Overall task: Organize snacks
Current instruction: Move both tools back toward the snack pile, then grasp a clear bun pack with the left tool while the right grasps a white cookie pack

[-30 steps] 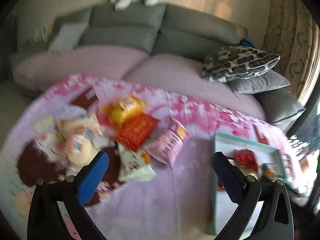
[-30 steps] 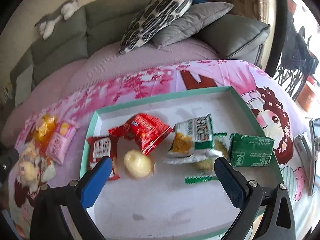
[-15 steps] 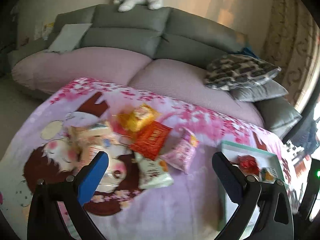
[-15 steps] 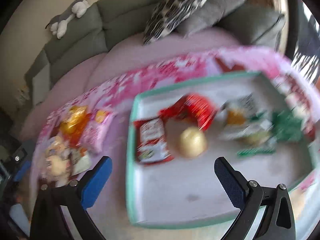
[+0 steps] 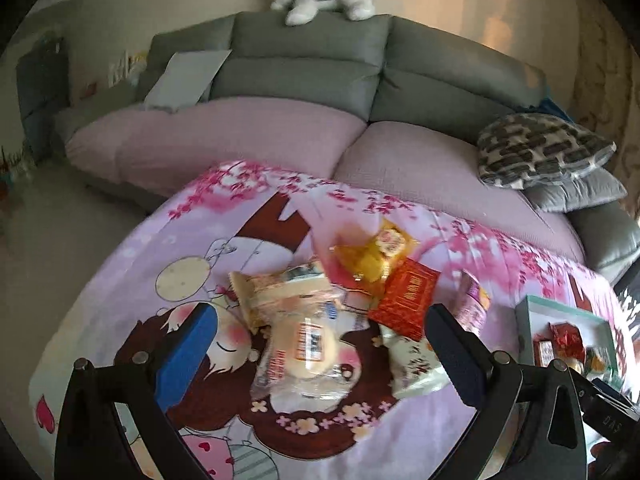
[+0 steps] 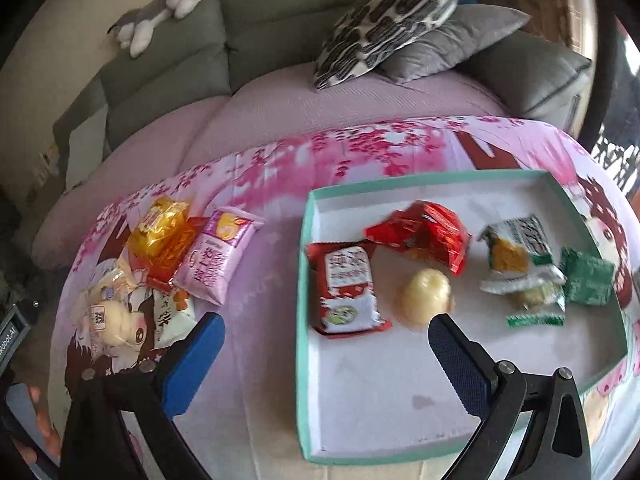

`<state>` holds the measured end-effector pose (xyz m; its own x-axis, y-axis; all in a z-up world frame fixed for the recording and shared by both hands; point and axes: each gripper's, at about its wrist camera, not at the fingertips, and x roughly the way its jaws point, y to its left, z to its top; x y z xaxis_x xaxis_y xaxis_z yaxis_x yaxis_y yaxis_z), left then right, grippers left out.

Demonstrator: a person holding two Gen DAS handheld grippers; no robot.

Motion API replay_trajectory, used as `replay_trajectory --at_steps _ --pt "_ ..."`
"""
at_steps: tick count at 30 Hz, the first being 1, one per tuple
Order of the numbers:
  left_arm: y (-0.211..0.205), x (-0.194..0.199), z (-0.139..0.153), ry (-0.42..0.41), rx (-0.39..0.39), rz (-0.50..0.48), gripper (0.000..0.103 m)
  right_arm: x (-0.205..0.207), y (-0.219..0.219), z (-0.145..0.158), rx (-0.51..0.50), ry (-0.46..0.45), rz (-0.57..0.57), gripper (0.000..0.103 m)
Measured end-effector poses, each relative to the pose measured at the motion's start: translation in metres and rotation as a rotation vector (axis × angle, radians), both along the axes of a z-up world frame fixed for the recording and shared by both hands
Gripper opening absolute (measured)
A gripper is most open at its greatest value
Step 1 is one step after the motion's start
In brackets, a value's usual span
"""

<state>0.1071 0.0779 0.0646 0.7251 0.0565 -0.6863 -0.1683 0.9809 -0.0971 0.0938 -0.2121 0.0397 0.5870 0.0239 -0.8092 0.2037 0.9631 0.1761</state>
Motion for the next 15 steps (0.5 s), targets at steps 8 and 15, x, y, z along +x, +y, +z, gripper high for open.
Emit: replay_trajectory --at_steps 8,15 --pt "0.044 0.02 -0.038 0.153 -0.283 -0.024 0.103 0.04 0.02 0.012 0.054 0.075 0.055 0.103" --pt "0.058 0.022 -0.045 0.174 -0.365 0.021 0.103 0.081 0.069 0.003 0.051 0.231 0.176 0.099"
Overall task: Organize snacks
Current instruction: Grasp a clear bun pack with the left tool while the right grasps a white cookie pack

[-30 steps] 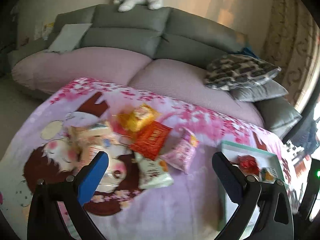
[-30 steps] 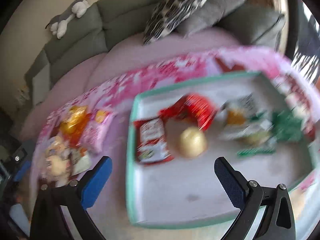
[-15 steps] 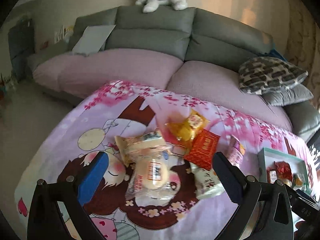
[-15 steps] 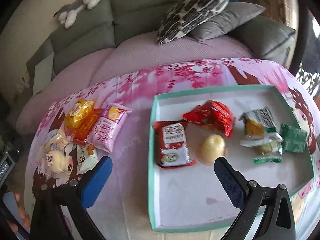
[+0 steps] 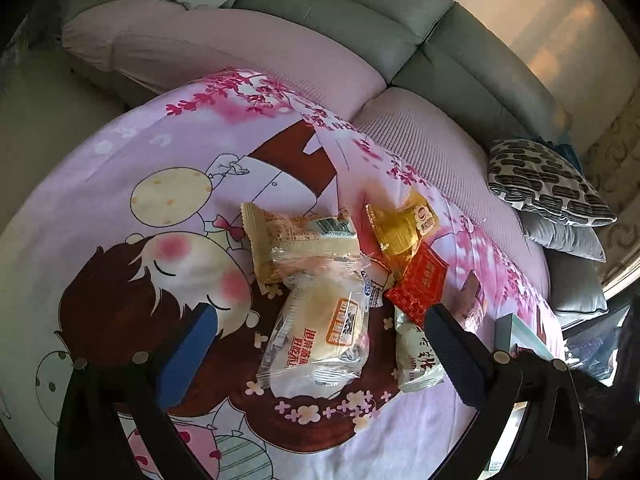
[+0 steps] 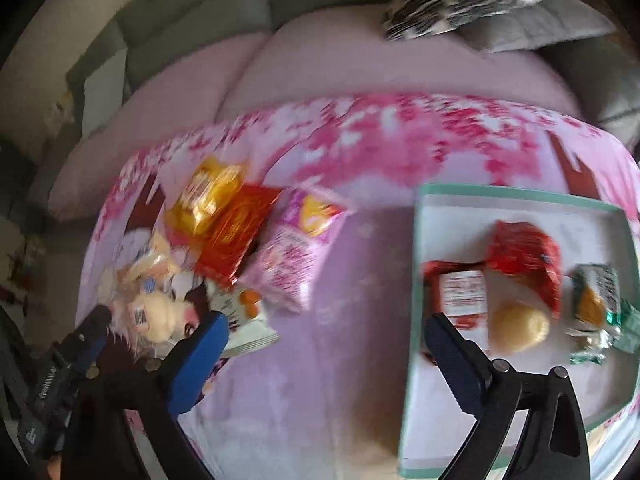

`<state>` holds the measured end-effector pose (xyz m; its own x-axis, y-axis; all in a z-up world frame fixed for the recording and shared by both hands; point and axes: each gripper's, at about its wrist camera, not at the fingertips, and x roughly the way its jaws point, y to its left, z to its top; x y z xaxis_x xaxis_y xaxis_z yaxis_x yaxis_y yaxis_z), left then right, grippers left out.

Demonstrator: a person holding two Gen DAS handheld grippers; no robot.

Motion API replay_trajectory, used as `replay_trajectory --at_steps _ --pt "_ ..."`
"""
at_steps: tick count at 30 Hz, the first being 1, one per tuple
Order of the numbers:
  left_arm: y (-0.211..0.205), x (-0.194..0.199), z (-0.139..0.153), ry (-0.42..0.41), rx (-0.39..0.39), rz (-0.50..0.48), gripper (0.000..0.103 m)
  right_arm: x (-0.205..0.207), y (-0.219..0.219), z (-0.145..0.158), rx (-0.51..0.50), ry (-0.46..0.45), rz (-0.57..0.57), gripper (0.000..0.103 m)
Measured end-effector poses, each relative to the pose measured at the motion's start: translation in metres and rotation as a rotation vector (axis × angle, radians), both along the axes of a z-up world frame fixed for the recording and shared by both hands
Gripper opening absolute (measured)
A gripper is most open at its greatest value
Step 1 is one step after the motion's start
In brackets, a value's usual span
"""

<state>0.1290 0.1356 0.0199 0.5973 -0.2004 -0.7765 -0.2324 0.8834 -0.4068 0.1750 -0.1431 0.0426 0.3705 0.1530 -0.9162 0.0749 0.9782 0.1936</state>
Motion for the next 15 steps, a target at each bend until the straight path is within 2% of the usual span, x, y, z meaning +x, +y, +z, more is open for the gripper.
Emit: replay_trajectory --at_steps 2,7,13,14,15 --pt "0.0 0.001 -0.003 0.02 -0.01 -0.004 0.103 0.01 0.022 -0.01 -0.041 0.045 0.052 0.099" --pt "0.003 0.013 -0.02 0.083 -0.043 -0.01 0.102 0.024 0.062 -0.036 -0.069 0.108 0.138 0.094" --pt "0.002 0.022 -0.027 0.103 -0.057 -0.03 0.101 0.036 0.088 -0.061 -0.064 0.142 0.167 0.091" --pt "0.0 0.024 -0.029 0.112 -0.058 -0.036 0.099 0.038 0.091 -0.065 -0.07 0.148 0.169 0.09" --pt "-0.001 0.025 -0.03 0.116 -0.058 -0.041 0.093 0.04 0.094 -0.068 -0.076 0.151 0.172 0.088"
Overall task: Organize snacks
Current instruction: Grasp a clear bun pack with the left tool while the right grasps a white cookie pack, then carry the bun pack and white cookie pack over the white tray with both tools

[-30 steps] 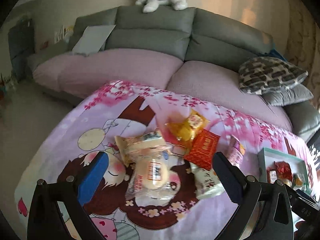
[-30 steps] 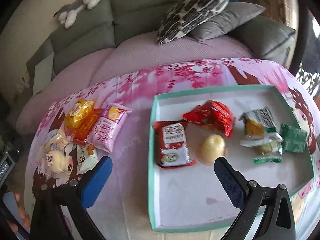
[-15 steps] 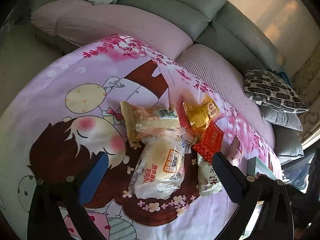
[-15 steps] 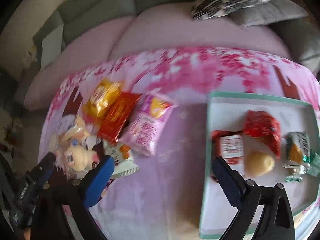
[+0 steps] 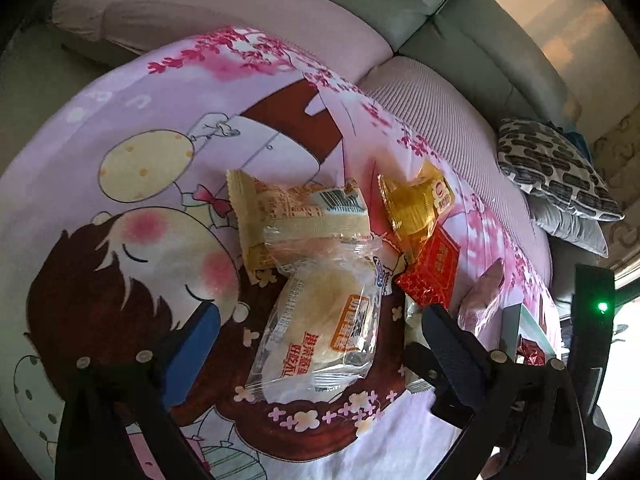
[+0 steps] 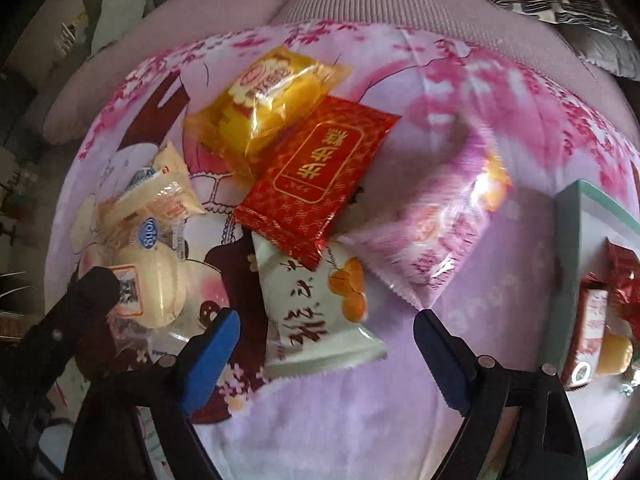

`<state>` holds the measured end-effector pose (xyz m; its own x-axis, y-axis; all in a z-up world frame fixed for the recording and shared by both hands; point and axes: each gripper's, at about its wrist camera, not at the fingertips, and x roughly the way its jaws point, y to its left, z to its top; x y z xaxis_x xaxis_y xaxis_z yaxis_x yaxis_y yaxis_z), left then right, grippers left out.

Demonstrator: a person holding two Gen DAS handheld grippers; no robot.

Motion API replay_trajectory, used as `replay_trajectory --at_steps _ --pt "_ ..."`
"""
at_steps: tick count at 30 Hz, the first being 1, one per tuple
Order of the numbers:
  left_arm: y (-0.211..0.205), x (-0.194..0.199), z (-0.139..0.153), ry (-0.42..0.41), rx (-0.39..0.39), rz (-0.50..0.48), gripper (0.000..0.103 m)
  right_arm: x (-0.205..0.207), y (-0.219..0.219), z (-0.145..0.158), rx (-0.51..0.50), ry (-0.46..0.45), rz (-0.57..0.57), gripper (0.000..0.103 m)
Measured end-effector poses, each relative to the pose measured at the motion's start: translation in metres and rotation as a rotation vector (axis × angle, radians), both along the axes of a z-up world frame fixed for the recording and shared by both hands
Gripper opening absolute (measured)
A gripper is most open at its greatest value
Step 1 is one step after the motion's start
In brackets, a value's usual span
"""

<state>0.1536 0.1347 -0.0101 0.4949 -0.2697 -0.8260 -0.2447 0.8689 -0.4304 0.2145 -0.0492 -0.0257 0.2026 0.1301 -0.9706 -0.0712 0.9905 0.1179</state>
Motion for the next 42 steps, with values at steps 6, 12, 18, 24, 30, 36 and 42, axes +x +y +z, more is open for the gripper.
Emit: replay_trajectory --at_steps 6,12,18,24,30,36,42 --pt "-0.007 0.007 -0.01 0.042 0.0 -0.027 0.087 0.002 0.013 -0.01 -0.055 -0.011 0.022 0.074" --pt "-0.016 0.01 -0.016 0.07 0.009 -0.052 0.066 -0.009 0.016 -0.009 -0.053 -0.046 0.034 0.057" --pt "-0.021 0.007 -0.013 0.061 0.036 -0.068 0.053 -0.031 0.003 -0.004 -0.006 -0.073 0.016 0.056" --pt "-0.025 -0.001 0.003 0.012 0.044 -0.079 0.052 -0.067 -0.011 0.002 0.06 -0.111 -0.004 0.055" --pt "-0.032 -0.006 0.016 -0.017 0.081 -0.079 0.052 -0.108 -0.028 0.018 0.133 -0.183 -0.038 0.055" --pt "-0.045 -0.008 0.028 -0.047 0.108 -0.097 0.052 -0.121 -0.067 0.039 0.175 -0.248 -0.119 0.055" --pt "-0.072 -0.012 0.045 -0.095 0.124 -0.142 0.052 -0.123 -0.102 0.048 0.168 -0.279 -0.224 0.055"
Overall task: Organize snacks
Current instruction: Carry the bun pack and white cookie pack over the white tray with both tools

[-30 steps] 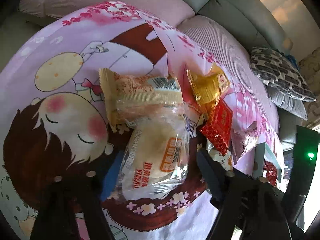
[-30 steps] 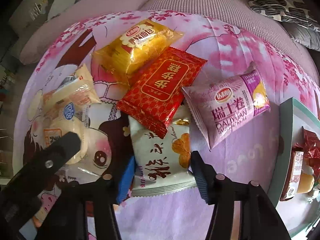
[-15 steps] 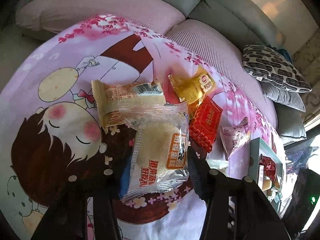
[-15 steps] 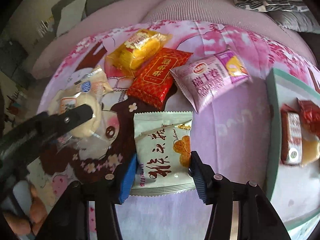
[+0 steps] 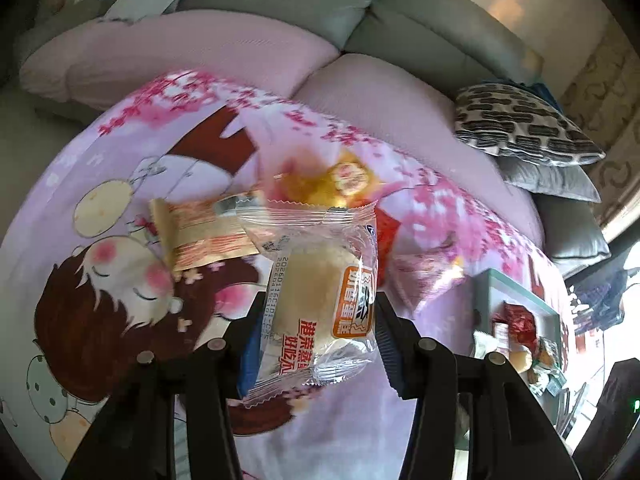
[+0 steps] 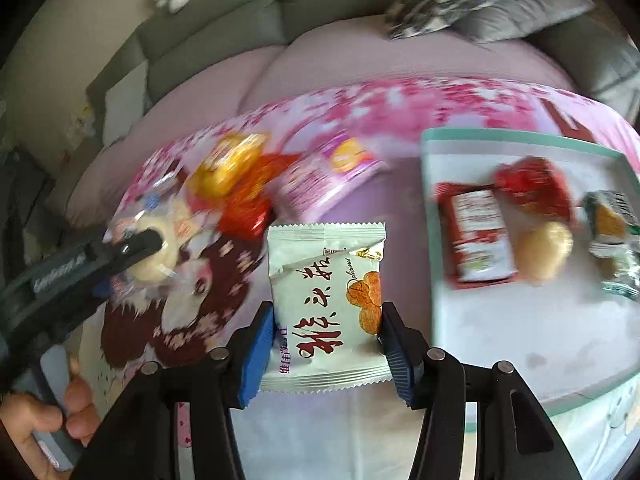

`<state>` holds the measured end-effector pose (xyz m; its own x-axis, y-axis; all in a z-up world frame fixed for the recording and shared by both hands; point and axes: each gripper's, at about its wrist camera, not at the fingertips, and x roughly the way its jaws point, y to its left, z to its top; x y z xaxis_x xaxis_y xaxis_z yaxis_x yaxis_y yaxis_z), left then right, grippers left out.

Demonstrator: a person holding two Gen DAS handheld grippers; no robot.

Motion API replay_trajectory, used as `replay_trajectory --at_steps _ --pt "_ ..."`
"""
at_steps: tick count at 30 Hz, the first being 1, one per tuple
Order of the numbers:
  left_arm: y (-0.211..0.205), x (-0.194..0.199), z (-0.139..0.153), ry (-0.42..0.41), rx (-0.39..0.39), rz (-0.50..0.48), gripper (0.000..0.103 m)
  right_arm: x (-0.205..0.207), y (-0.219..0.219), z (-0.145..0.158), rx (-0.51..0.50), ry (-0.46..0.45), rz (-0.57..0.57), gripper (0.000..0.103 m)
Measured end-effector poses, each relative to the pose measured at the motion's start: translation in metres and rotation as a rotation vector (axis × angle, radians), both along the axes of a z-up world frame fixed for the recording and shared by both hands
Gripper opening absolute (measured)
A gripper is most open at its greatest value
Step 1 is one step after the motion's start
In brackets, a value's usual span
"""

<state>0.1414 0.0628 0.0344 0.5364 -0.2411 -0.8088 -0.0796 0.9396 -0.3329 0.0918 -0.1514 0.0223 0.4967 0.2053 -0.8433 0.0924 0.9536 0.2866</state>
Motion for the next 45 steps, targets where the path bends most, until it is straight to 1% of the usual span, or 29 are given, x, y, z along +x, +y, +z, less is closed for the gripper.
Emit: replay_trajectory --at_steps 4,9,13,17,20,23,26,30,34,41,45 --pt "-0.027 -0.001 0.012 -0.035 0.006 -0.062 0.052 -0.003 -0.036 0.012 -0.014 -0.031 -0.093 0.055" --pt "-0.076 -0.007 0.021 -0.058 -0.001 -0.192 0.052 -0.015 -0.092 0.028 -0.027 -0.057 -0.235 0.055" --pt "-0.117 -0.015 0.024 -0.067 0.003 -0.299 0.052 -0.027 -0.129 0.037 -0.045 -0.07 -0.326 0.055" --pt "-0.163 -0.028 0.025 -0.071 0.014 -0.422 0.052 -0.038 -0.154 0.042 -0.024 -0.076 -0.382 0.055" --pt "-0.187 -0.039 0.02 -0.059 0.017 -0.492 0.052 -0.046 -0.168 0.041 -0.013 -0.075 -0.412 0.055" --pt "-0.205 -0.045 0.014 -0.04 0.038 -0.537 0.052 -0.052 -0.177 0.038 0.0 -0.063 -0.431 0.055" --pt "-0.217 -0.046 0.007 -0.022 0.064 -0.561 0.052 -0.054 -0.18 0.027 0.002 -0.037 -0.44 0.056" --pt "-0.226 -0.047 -0.005 0.011 0.078 -0.575 0.052 -0.052 -0.182 0.012 0.023 0.009 -0.435 0.056" --pt "-0.233 -0.052 -0.014 0.038 0.095 -0.588 0.052 -0.05 -0.18 -0.001 0.023 0.047 -0.423 0.056" --pt "-0.244 -0.058 -0.025 0.063 0.125 -0.61 0.052 -0.049 -0.182 -0.012 0.026 0.087 -0.413 0.056" --pt "-0.248 -0.057 -0.031 0.08 0.144 -0.616 0.052 -0.049 -0.184 -0.013 0.025 0.091 -0.412 0.056"
